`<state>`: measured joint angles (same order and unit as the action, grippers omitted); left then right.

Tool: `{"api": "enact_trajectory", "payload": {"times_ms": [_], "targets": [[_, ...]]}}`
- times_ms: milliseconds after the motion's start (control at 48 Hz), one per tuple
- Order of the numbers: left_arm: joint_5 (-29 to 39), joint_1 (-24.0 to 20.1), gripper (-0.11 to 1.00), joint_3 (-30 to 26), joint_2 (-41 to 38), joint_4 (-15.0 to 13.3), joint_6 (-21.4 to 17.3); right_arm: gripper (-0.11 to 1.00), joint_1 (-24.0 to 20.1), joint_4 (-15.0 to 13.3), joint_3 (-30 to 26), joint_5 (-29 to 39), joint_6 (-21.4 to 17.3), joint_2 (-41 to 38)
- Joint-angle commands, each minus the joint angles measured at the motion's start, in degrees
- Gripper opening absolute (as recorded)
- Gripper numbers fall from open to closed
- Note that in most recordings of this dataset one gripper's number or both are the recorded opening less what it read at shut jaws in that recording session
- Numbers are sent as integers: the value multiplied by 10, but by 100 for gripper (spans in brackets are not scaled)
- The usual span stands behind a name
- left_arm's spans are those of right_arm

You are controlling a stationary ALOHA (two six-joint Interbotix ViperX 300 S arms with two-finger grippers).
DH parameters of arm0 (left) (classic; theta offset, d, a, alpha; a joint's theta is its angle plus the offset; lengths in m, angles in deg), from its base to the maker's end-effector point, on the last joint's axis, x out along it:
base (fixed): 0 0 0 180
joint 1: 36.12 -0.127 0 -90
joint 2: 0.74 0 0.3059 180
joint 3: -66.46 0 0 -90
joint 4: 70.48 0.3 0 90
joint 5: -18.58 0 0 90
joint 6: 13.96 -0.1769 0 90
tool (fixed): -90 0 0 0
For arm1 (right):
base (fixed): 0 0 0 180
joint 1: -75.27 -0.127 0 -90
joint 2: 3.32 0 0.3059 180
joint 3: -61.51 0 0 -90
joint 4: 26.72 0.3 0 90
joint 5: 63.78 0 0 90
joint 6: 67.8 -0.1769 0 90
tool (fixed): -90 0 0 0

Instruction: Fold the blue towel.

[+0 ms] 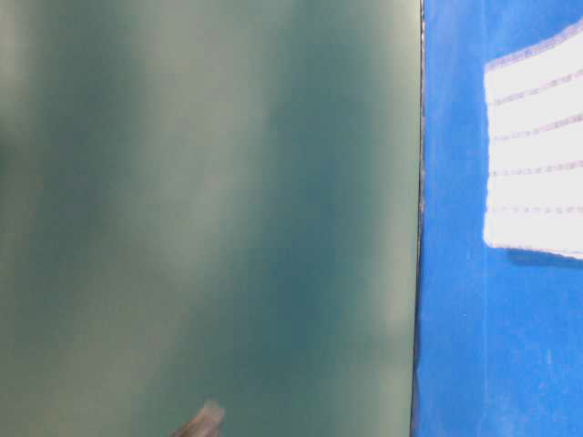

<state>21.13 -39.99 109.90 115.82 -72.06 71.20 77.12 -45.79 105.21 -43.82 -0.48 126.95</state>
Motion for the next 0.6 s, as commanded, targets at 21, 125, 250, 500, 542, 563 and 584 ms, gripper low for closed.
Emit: {"api": "enact_trajectory", "payload": {"times_ms": [21, 125, 250, 500, 542, 563, 584], "targets": [[-6, -2, 72, 27, 79, 1, -2, 51, 0, -11, 13, -2, 0, 37], [-5, -2, 72, 71, 155, 1, -2, 51, 0, -17, 42, -9, 0, 70], [-4, -2, 72, 122, 223, 0, 1, 52, 3, -17, 81, -22, -1, 103], [-3, -2, 71, 207, 315, -1, 20, 51, 8, -17, 157, -90, -8, 128], [-5, -2, 71, 216, 321, -1, 22, 51, 10, -15, 166, -101, -9, 127], [-6, -2, 71, 221, 323, -1, 24, 51, 11, -15, 171, -106, -9, 127], [-7, -2, 71, 224, 324, -1, 25, 51, 12, -14, 173, -112, -9, 126]]}}
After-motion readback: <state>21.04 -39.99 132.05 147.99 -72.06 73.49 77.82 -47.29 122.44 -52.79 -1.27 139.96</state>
